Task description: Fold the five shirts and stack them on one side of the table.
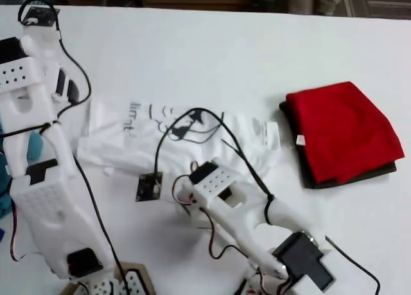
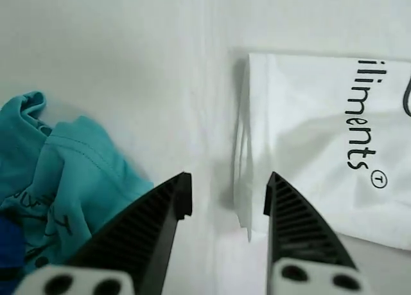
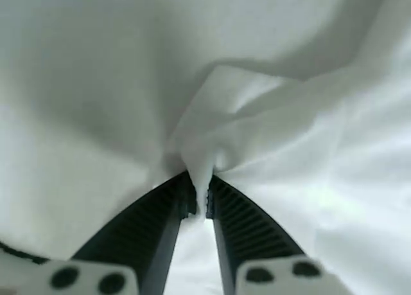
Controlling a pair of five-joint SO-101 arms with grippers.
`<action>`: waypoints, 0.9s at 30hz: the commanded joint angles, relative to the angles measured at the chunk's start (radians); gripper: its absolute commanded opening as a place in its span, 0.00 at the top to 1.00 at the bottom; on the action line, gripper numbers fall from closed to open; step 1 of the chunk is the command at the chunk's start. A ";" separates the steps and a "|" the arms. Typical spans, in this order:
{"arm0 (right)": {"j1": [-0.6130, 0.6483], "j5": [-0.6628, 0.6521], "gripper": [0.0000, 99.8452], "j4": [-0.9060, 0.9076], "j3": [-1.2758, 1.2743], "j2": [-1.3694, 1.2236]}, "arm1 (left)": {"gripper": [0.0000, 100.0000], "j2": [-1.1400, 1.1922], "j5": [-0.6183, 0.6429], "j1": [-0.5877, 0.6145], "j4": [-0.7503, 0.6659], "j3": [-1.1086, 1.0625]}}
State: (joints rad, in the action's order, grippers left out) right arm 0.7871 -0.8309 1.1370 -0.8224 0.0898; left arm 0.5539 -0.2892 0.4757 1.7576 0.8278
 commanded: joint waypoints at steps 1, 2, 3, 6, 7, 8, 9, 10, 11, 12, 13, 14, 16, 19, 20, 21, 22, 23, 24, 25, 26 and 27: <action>0.004 0.014 0.84 0.111 0.066 0.004 | 0.79 -0.074 -0.009 0.017 -0.008 0.008; 0.004 0.020 0.79 0.122 0.083 0.019 | 0.79 -0.074 -0.009 0.018 -0.008 0.008; 0.005 0.020 0.75 0.124 0.094 0.041 | 0.79 -0.074 -0.009 0.018 -0.008 0.007; 0.022 0.025 0.70 0.122 0.101 0.122 | 0.79 -0.074 -0.011 0.018 -0.008 0.002; 0.035 0.028 0.71 0.128 0.100 0.148 | 0.79 -0.074 -0.011 0.018 -0.008 0.002; 0.051 0.038 0.72 0.145 0.097 0.170 | 0.79 -0.074 -0.011 0.018 -0.008 0.002; 0.070 0.055 0.73 0.159 0.092 0.186 | 0.79 -0.074 -0.011 0.018 -0.008 0.004; 0.088 0.072 0.73 0.166 0.080 0.196 | 0.79 -0.074 -0.011 0.018 -0.008 0.005; 0.108 0.083 0.74 0.166 0.060 0.203 | 0.79 -0.074 -0.011 0.018 -0.009 0.008; 0.131 0.091 0.74 0.160 0.040 0.205 | 0.79 -0.074 -0.011 0.018 -0.009 0.010; 0.145 0.092 0.74 0.147 0.018 0.202 | 0.79 -0.074 -0.011 0.018 -0.012 0.010; 0.153 0.100 0.74 0.125 0.000 0.200 | 0.79 -0.074 -0.011 0.018 -0.015 0.010; 0.154 0.115 0.74 0.073 -0.034 0.200 | 0.79 -0.074 -0.011 0.018 -0.015 0.010; 0.150 0.112 0.74 0.019 -0.068 0.199 | 0.79 -0.074 -0.011 0.020 -0.015 0.010; 0.150 0.112 0.74 0.007 -0.078 0.199 | 0.79 -0.074 -0.011 0.020 -0.015 0.010; 0.150 0.112 0.74 -0.001 -0.086 0.199 | 0.79 -0.074 -0.011 0.020 -0.014 0.010; 0.150 0.112 0.74 -0.010 -0.095 0.197 | 0.79 -0.074 -0.011 0.020 -0.014 0.010; 0.150 0.114 0.74 -0.019 -0.104 0.197 | 0.79 -0.074 -0.011 0.020 -0.014 0.010; 0.150 0.115 0.74 -0.031 -0.115 0.197 | 0.79 -0.074 -0.011 0.020 -0.014 0.008; 0.150 0.117 0.74 -0.045 -0.129 0.197 | 0.79 -0.074 -0.011 0.020 -0.014 0.008; 0.150 0.117 0.74 -0.064 -0.143 0.197 | 0.79 -0.074 -0.011 0.020 -0.014 0.010; 0.150 0.117 0.74 -0.079 -0.157 0.197 | 0.79 -0.075 -0.011 0.020 -0.014 0.010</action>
State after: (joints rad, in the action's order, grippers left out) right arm 0.9344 -0.7234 1.0925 -0.9590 0.2570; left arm 0.5539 -0.2892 0.4833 1.7530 0.8278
